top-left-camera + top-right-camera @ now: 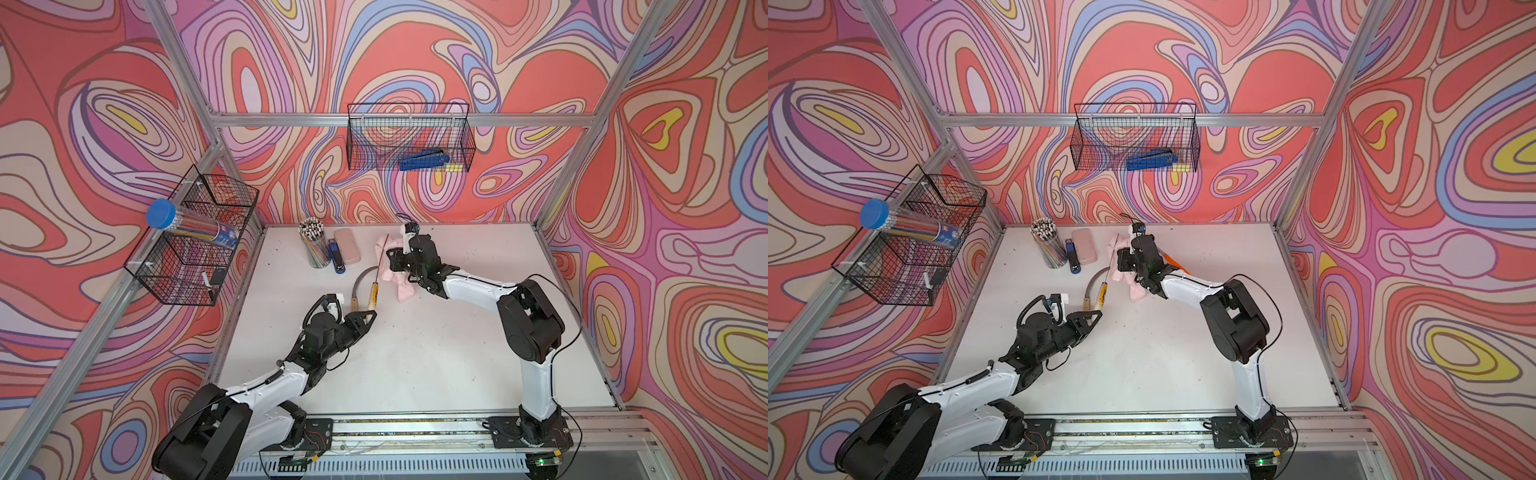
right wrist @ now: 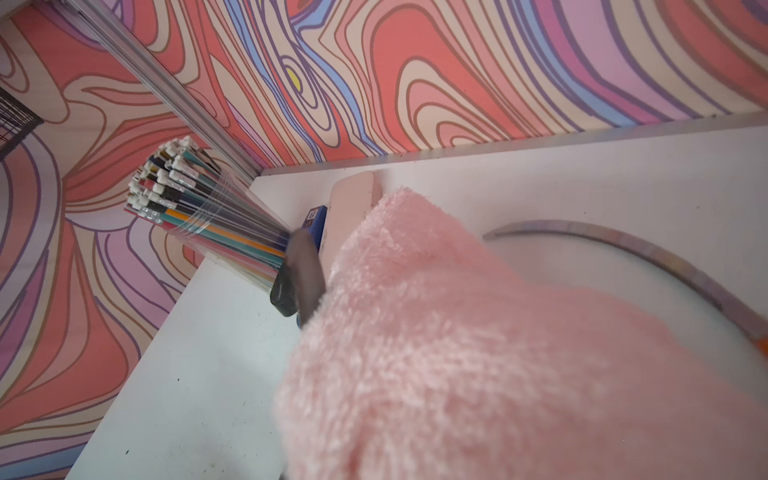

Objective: Wipe small sickles with rags
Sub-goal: Wipe the small sickle.

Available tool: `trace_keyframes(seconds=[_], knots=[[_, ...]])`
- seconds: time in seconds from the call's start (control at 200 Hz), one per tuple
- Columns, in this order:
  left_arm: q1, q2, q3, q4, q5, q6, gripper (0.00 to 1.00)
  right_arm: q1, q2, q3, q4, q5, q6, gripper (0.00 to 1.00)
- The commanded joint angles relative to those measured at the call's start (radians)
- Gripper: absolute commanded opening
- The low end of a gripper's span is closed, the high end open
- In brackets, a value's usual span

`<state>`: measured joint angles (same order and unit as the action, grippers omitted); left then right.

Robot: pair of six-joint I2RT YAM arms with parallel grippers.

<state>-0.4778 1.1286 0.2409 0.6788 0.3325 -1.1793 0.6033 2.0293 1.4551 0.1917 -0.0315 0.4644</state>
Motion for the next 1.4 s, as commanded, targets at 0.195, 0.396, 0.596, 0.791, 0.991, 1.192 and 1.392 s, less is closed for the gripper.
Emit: trace_keyframes(seconds=[0.195,0.396,0.596,0.791,0.991,1.192,1.392], knots=[[0.002,0.01,0.022,0.035,0.01,-0.005,0.0,-0.036,0.073,0.198,-0.119,0.001,-0.058,0.0],[0.004,-0.006,0.024,0.013,-0.002,0.006,0.0,-0.035,0.084,0.169,-0.084,-0.062,-0.042,0.0],[0.005,-0.01,0.027,0.008,-0.009,0.014,0.0,0.024,0.028,-0.021,0.037,-0.074,-0.018,0.0],[0.005,-0.024,0.027,-0.004,-0.017,0.019,0.0,0.137,-0.055,-0.164,0.12,-0.017,-0.033,0.0],[0.008,-0.043,0.022,-0.018,-0.024,0.021,0.0,0.157,-0.097,-0.169,0.089,0.039,-0.039,0.0],[0.007,-0.046,0.022,-0.019,-0.024,0.02,0.0,0.116,-0.044,-0.049,0.012,0.021,-0.032,0.0],[0.007,-0.045,0.021,-0.018,-0.025,0.02,0.0,0.047,-0.005,0.075,-0.046,-0.006,-0.041,0.0]])
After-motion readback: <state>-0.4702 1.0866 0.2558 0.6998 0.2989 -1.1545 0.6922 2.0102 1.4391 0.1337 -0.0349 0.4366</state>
